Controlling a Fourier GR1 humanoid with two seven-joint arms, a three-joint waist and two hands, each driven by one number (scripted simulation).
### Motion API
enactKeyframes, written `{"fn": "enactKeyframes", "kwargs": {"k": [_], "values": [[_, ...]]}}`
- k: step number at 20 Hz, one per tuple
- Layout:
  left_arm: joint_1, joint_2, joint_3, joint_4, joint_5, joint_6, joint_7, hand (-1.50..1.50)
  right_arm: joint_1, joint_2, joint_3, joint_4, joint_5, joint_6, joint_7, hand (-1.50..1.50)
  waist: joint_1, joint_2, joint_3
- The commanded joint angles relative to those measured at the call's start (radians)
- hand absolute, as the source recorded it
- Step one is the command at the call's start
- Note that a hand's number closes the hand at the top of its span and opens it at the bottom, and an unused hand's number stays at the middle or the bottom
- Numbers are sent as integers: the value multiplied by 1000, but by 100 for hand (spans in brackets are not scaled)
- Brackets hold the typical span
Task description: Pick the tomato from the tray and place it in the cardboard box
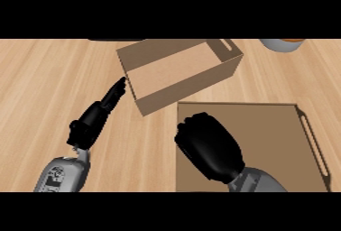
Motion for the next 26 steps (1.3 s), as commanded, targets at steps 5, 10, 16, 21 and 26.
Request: {"fn": "enactKeyframes", "kwargs": {"k": [5, 10, 16, 21, 26], "values": [[12, -5, 12, -23, 3, 2, 9, 0, 8, 10, -119, -425, -189, 244, 51, 150, -12, -3, 0], [13, 2, 10, -4, -6, -18, -2, 0, -17, 122, -176, -513, -222, 310, 213, 150, -8, -1, 0], [52, -20, -13, -62, -27, -3, 16, 0, -262, 173, -389, -360, -290, 374, 300, 150, 5, 1, 0], [-6, -20, 11, -28, -31, -11, 46, 0, -346, 169, -455, -286, -272, 362, 301, 150, -1, 1, 0], [-19, -18, 32, -2, -16, -26, 0, 0, -446, 175, -471, -100, -303, 257, 292, 150, 3, 2, 0]]}}
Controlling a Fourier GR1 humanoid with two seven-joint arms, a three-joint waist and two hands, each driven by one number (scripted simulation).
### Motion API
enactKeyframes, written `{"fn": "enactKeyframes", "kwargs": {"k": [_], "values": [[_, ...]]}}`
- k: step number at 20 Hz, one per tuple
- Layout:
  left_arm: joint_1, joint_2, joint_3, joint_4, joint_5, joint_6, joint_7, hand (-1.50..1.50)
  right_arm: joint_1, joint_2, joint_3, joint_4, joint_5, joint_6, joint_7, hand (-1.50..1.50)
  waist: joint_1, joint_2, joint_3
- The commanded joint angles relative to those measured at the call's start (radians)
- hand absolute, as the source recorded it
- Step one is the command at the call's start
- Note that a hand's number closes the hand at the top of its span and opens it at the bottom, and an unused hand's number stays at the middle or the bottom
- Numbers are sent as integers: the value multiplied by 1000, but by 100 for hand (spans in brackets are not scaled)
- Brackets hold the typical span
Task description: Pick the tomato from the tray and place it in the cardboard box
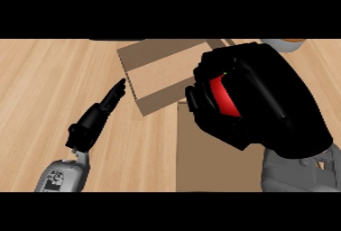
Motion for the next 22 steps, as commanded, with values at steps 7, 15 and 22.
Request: {"fn": "enactKeyframes", "kwargs": {"k": [7, 15, 22], "values": [[-74, -7, 36, 83, 9, -13, -19, 0, -248, -13, -134, 446, -13, -173, -114, 150, 5, 4, 0], [-2, -29, -14, 9, -25, -2, -2, 0, -281, -48, -89, 759, 110, -373, -268, 150, 15, 6, 0], [-47, 11, 43, 87, -6, -33, -80, 0, -324, 6, -48, 1025, 183, -548, -303, 150, 16, 9, 0]]}}
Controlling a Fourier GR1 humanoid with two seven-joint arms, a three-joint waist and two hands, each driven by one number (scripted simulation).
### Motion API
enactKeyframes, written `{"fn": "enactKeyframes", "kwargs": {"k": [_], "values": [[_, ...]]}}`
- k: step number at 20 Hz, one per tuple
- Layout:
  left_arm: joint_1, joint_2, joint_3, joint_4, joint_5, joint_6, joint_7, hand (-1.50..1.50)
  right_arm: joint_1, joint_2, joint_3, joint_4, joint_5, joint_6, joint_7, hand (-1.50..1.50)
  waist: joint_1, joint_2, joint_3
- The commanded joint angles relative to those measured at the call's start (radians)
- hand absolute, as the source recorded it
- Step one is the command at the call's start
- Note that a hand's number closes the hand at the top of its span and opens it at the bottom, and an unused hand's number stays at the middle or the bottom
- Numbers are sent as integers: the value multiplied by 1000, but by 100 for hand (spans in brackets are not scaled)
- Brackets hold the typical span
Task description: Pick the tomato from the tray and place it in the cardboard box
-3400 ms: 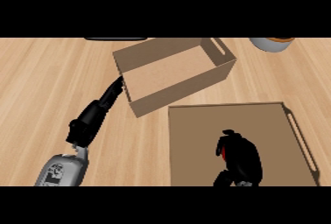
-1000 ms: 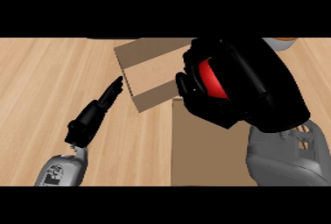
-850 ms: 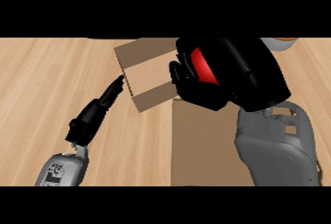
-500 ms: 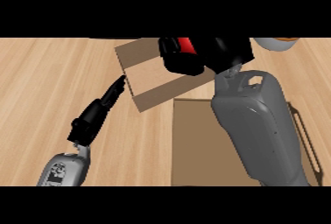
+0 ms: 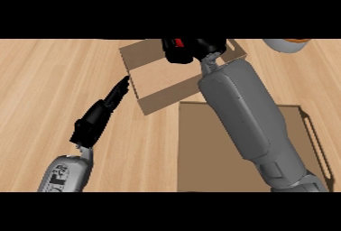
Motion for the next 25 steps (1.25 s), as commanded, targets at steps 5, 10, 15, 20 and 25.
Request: {"fn": "enactKeyframes", "kwargs": {"k": [5, 10, 15, 20, 25], "values": [[2, -18, -22, -45, -14, 7, 45, 0, -32, 13, -21, 307, -88, -143, -30, 150, 10, 0, 1], [-17, 26, 24, 17, 22, -45, -14, 0, -66, 13, -62, 485, -214, -159, -102, -150, 20, 6, 0], [-28, -16, -10, 26, -9, -13, -3, 0, -117, 13, -160, 558, -331, -220, -233, -150, 27, 11, 1], [-12, 20, 25, -22, 30, -44, 30, 0, -74, 13, -317, 487, -492, -297, -350, -150, 15, 5, 2], [0, -10, 3, -17, 7, -16, 14, 0, -86, -63, -473, 515, -648, -188, -457, -150, 9, 7, 2]]}}
